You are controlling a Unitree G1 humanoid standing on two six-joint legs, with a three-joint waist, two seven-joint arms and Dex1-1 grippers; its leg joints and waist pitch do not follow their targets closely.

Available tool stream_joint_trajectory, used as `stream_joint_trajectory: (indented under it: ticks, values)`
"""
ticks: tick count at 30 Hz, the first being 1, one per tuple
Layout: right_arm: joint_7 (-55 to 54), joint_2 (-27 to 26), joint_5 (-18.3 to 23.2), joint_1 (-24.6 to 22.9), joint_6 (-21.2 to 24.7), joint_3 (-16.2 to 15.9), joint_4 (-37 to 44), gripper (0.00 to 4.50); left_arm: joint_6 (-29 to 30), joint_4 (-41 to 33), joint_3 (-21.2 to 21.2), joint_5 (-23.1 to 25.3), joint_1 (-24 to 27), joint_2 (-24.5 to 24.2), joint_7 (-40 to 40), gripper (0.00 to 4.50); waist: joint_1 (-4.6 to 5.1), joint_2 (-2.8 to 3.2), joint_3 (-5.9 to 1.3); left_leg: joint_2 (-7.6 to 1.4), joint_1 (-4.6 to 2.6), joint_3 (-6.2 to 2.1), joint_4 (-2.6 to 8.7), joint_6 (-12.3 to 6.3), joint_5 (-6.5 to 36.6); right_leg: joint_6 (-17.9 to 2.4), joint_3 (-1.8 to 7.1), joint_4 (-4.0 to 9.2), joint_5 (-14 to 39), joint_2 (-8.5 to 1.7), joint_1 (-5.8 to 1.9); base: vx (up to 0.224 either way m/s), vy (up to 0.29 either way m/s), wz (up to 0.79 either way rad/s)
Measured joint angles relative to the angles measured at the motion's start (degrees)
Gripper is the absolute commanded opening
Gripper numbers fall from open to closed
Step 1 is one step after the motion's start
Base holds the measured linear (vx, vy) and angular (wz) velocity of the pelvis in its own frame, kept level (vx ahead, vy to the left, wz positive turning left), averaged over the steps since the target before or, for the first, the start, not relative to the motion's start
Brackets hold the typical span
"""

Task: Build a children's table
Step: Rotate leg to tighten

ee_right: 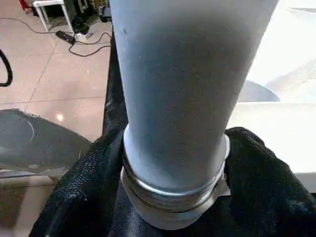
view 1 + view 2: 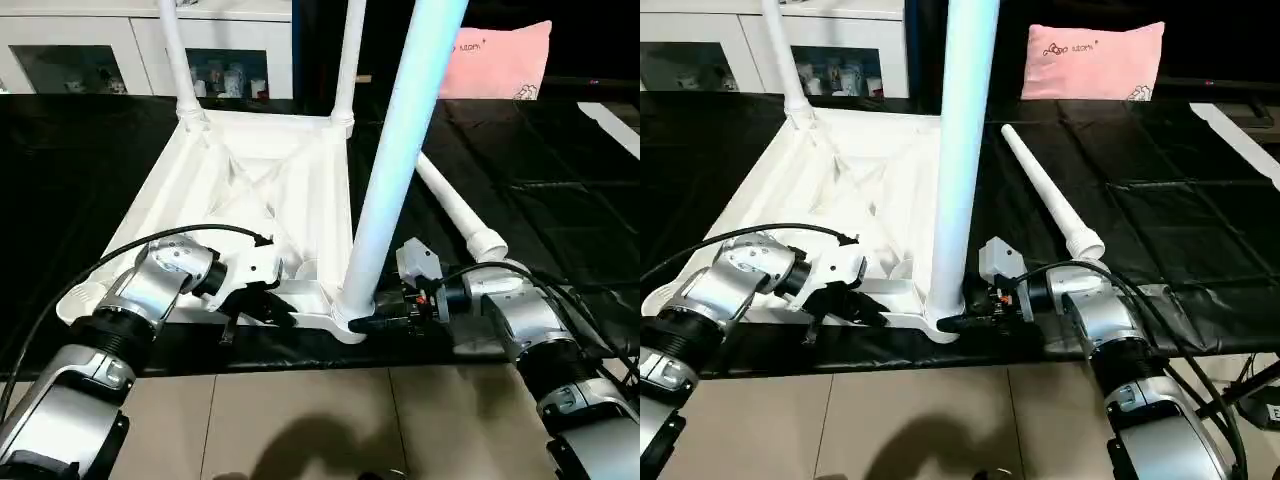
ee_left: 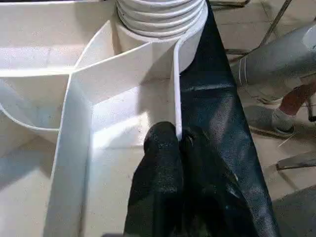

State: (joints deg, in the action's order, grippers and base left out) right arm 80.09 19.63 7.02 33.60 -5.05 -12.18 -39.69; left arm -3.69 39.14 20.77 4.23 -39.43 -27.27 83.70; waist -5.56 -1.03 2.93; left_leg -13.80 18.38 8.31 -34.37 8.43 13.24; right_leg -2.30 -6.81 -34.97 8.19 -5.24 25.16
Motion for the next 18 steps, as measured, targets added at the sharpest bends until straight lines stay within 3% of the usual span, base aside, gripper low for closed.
stream_joint_trajectory:
  ticks: [7, 11, 14, 18]
  values:
    - [0.43, -0.07, 0.18, -0.20, 0.29, 0.04, 0.07, 2.74, 0.61, -0.01, 0.02, -0.01, -0.02, 0.11, 0.15, 0.00, -0.08, -0.04, -0.03, 0.00, 0.00, 0.00, -0.01, 0.00, 0.00, 0.00, 0.00, -0.01, 0.00, 0.00, -0.01, 0.000, 0.000, 0.00]
    - [-3.28, -1.72, 1.04, -1.58, 4.66, 1.60, 0.88, 2.74, 6.26, -0.30, -1.20, -0.12, -0.06, 1.45, -2.04, 0.00, 0.11, -0.28, -0.19, 0.00, -0.21, 0.01, -0.04, 0.04, 0.01, 0.01, 0.03, -0.03, 0.00, 0.00, -0.21, 0.000, 0.000, 0.00]
    - [-11.59, -4.32, 0.77, -1.78, 8.43, 3.88, 0.69, 2.74, 11.65, -0.42, -2.90, 0.15, -0.14, 2.85, -7.70, 0.00, 0.98, -0.43, -0.28, 0.02, -0.31, 0.01, -0.07, 0.36, -0.03, 0.34, 0.04, -0.03, 0.17, 0.01, -0.25, 0.000, 0.000, 0.00]
    - [-24.78, -7.79, -0.06, -0.02, 12.03, 7.99, -1.75, 2.72, 20.76, -0.58, -5.65, 0.17, -0.87, 7.61, -17.02, 0.00, 3.18, -0.46, -0.30, 0.04, -0.33, -0.02, -0.09, 0.49, -0.20, 0.37, -0.03, 0.02, 0.15, 0.03, -0.18, 0.000, 0.000, 0.00]
